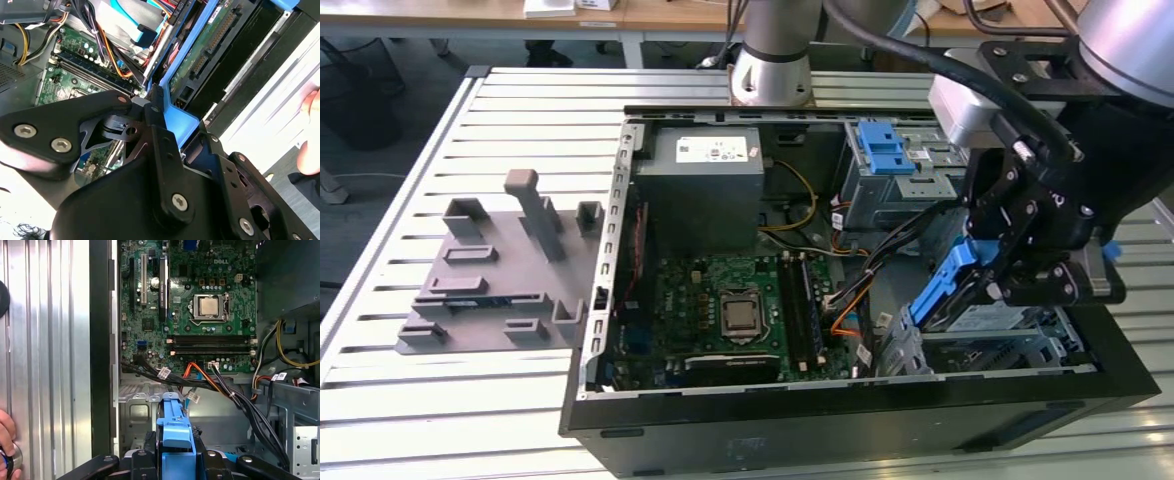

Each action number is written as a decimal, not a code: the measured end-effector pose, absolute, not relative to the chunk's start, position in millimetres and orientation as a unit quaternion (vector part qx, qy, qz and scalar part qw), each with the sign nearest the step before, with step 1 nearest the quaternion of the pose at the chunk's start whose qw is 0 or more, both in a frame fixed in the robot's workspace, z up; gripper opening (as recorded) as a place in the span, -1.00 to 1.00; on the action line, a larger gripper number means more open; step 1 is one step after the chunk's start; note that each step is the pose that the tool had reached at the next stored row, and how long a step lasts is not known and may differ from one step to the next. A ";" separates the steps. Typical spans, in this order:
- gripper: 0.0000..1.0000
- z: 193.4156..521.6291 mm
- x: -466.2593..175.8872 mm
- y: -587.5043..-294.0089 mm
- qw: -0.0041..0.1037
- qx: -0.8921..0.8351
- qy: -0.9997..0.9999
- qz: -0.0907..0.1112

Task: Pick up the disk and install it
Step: 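Insert the disk into the insertion slot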

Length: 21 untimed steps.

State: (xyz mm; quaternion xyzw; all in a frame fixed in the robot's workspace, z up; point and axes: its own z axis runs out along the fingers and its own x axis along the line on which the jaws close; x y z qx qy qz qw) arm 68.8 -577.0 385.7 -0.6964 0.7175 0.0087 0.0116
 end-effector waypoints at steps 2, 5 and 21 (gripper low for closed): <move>-0.27 383.7 68.8 -577.0 0.012 -0.696 0.718 0.009; -0.27 380.6 68.8 -577.0 0.012 -0.696 0.718 0.009; -0.27 363.3 69.1 -577.0 0.012 -0.696 0.718 0.009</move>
